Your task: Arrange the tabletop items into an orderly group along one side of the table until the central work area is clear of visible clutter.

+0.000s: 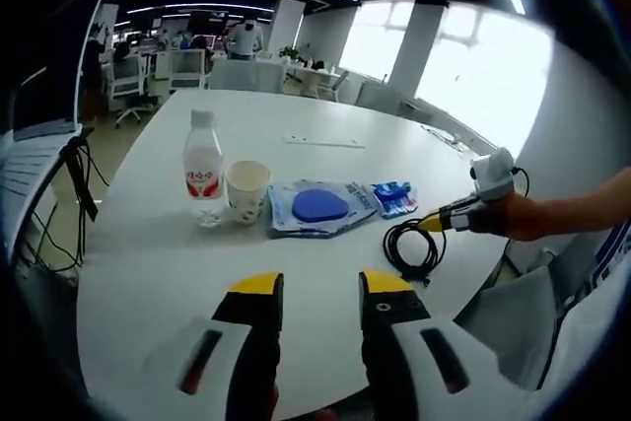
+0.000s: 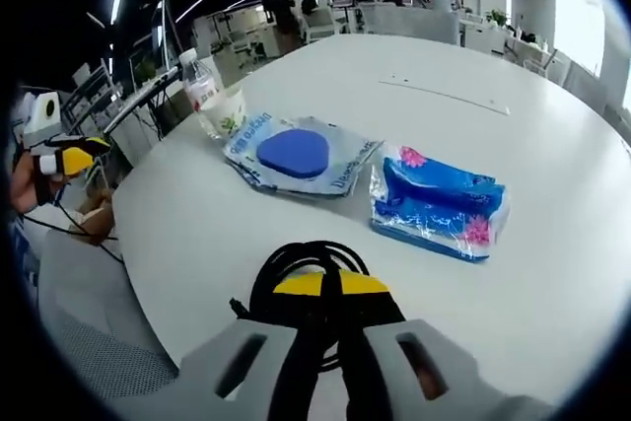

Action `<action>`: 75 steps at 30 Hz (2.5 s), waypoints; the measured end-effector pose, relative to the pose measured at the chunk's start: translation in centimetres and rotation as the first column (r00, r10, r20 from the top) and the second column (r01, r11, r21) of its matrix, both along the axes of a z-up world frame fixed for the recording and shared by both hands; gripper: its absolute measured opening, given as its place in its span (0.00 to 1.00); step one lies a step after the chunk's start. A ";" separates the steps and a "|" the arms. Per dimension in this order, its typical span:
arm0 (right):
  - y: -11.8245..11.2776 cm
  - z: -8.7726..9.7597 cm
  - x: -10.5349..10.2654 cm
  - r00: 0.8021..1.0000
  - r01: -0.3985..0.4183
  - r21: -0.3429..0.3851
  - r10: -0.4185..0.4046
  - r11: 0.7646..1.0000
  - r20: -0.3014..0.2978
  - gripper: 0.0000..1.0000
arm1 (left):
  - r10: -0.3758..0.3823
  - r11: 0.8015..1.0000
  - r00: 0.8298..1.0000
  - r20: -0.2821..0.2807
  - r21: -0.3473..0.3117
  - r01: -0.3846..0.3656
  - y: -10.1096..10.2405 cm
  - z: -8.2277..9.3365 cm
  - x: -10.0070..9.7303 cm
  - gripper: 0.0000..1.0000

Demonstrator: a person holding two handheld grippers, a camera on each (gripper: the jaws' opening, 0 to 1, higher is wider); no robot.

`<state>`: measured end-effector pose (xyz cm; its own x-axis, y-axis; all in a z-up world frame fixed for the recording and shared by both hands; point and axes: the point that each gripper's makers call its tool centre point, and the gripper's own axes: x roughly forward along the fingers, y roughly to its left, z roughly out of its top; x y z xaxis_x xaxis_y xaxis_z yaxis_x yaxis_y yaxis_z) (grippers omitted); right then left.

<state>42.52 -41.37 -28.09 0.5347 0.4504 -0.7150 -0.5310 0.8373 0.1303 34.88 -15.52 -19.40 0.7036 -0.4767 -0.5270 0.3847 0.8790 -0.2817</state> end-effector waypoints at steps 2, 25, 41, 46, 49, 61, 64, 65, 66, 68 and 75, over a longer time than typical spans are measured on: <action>0.3 0.5 0.3 1.000 -0.007 -0.003 0.007 1.000 0.012 0.00 | 0.003 1.000 1.000 0.001 0.001 -0.003 0.2 -0.1 0.1 0.29; -0.3 -0.6 3.3 1.000 0.020 -0.029 -0.020 0.999 -0.018 0.00 | 0.027 1.000 1.000 -0.002 0.005 -0.027 1.3 -0.1 0.7 0.29; -1.0 -2.3 3.7 0.998 0.012 -0.046 -0.015 0.999 -0.055 0.01 | 0.039 0.999 0.999 -0.016 0.023 -0.038 1.8 -0.3 0.6 0.29; -1.2 -2.6 3.8 0.998 0.013 -0.056 -0.017 0.998 -0.062 0.01 | 0.038 0.999 0.999 -0.020 0.026 -0.038 1.8 -0.5 0.6 0.29; -1.3 -2.5 4.0 0.998 0.016 -0.059 -0.020 0.998 -0.058 0.01 | 0.036 0.999 0.999 -0.018 0.029 -0.035 1.8 -0.3 0.7 0.29; -1.8 -2.3 3.6 0.998 0.013 -0.057 -0.016 0.998 -0.056 0.01 | 0.030 0.999 0.999 -0.016 0.030 -0.030 1.4 -0.1 0.7 0.29; -2.0 -2.0 3.6 0.998 0.013 -0.055 -0.016 0.998 -0.053 0.01 | 0.028 0.999 1.000 -0.014 0.030 -0.028 1.3 0.0 0.7 0.29; -2.1 -1.9 3.6 0.999 0.013 -0.054 -0.016 0.998 -0.051 0.00 | 0.028 0.999 1.000 -0.013 0.029 -0.027 1.3 0.0 0.8 0.29; -2.1 -1.7 3.6 0.999 0.014 -0.049 -0.016 0.999 -0.048 0.00 | 0.028 0.999 1.000 -0.012 0.028 -0.028 1.2 0.1 0.8 0.29; -2.1 -1.4 3.5 0.999 0.011 -0.042 -0.013 0.999 -0.043 0.01 | 0.026 0.999 1.000 -0.008 0.028 -0.026 1.2 0.2 1.0 0.29; -2.0 0.0 2.7 1.000 0.003 -0.013 -0.003 1.000 -0.012 0.05 | 0.013 1.000 1.000 -0.001 0.025 -0.013 0.6 0.4 1.2 0.29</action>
